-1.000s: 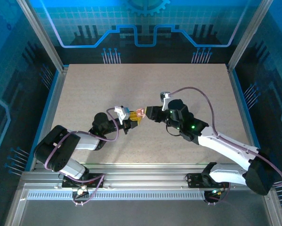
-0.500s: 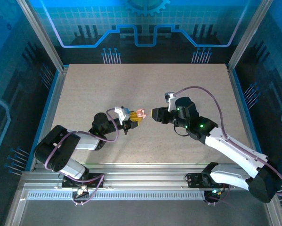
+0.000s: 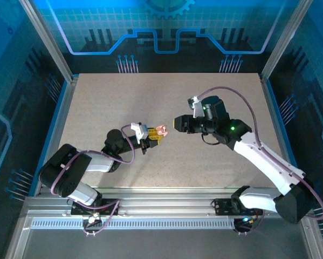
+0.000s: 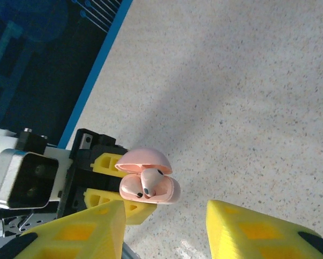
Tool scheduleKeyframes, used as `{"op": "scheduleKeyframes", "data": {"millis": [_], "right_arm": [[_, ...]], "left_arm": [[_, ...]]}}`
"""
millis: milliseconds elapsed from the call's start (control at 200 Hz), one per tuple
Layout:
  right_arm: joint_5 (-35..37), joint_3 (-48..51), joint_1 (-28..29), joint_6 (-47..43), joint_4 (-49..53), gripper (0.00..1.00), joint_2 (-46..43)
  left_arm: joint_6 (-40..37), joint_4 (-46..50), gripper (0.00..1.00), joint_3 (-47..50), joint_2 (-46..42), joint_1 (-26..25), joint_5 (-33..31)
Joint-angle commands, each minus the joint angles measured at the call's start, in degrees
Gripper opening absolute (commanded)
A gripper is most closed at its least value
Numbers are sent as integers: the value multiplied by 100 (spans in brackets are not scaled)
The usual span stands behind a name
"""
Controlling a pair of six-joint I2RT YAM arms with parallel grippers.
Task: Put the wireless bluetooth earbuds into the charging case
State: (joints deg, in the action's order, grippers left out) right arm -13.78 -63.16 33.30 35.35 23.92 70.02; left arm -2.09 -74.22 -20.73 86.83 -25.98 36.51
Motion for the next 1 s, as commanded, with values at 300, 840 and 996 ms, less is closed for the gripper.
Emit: {"op": "scheduleKeyframes", "data": {"millis": [300, 840, 996], "right_arm": [[-713, -722, -35, -346, 407, 44, 871], [-797, -706, 117, -436, 363, 43, 1057], [-861, -768, 150, -442, 308, 43, 1141]], "left_arm": [[-177, -313, 18, 30, -176, 14, 341], [-178, -322, 18, 45, -191, 14, 304], [-174, -318, 18, 51, -201, 14, 295]]}}
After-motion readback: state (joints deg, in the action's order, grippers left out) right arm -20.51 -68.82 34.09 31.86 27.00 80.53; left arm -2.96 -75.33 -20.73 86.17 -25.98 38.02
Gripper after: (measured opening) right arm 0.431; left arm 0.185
